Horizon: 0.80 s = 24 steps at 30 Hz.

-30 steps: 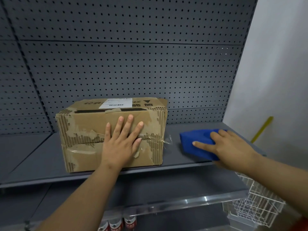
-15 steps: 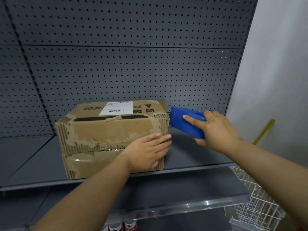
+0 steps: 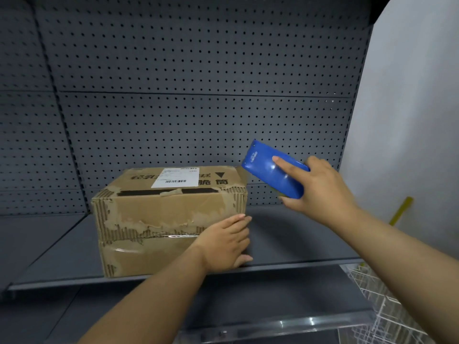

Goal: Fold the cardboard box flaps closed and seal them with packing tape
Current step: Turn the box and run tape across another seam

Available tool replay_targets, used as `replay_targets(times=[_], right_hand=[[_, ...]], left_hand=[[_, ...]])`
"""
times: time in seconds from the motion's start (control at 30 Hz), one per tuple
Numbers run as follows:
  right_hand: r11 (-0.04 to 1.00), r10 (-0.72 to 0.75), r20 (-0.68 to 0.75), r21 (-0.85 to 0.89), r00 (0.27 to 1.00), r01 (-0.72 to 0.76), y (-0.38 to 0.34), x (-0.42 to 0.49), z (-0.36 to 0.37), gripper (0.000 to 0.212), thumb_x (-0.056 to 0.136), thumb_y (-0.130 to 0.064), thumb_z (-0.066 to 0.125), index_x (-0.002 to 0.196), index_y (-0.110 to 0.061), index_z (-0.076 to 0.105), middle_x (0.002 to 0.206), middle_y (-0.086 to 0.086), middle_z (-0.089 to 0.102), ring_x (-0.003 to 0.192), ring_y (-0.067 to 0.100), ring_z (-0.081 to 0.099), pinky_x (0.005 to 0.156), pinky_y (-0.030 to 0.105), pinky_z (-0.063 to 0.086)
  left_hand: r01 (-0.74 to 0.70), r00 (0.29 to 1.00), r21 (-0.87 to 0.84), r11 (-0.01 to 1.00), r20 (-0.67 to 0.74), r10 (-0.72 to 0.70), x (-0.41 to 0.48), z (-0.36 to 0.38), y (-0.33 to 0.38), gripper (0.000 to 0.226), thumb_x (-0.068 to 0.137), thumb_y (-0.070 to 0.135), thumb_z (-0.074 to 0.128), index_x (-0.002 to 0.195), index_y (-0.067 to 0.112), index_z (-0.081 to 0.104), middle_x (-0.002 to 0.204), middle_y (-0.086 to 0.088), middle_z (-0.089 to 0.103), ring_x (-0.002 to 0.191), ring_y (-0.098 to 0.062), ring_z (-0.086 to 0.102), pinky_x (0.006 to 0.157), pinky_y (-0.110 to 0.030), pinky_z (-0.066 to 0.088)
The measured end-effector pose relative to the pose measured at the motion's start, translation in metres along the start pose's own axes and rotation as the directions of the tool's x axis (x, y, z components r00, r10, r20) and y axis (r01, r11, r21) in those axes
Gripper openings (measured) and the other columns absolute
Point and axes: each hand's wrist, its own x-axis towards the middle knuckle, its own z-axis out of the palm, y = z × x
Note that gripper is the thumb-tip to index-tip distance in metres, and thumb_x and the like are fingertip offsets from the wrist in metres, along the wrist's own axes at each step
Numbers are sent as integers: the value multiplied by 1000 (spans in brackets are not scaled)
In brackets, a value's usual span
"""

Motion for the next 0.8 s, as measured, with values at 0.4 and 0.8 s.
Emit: replay_targets(times=[0.4,0.8], right_hand=[[941,-26,-201,326,979,92,-83,23,-27,78,61,-48,68,133,-36,40,80,3,37,72,22,39,64,29,36],[926,-14,-268,360,963,114,-220,56,-23,72,65,-55,55,133,-39,35,79,-1,34,70,19,37,61,28,34]], left_hand=[[187,148,-810,-555,582,-800,-32,-163,-141,53,93,49,40,134,15,44,140,-3,47,128,-19,43,105,-34,30],[245,565,-754,-610,622,-542,-148,-194,-222,36,95,46,39,87,17,59,89,-4,68,88,-21,64,93,-32,47]])
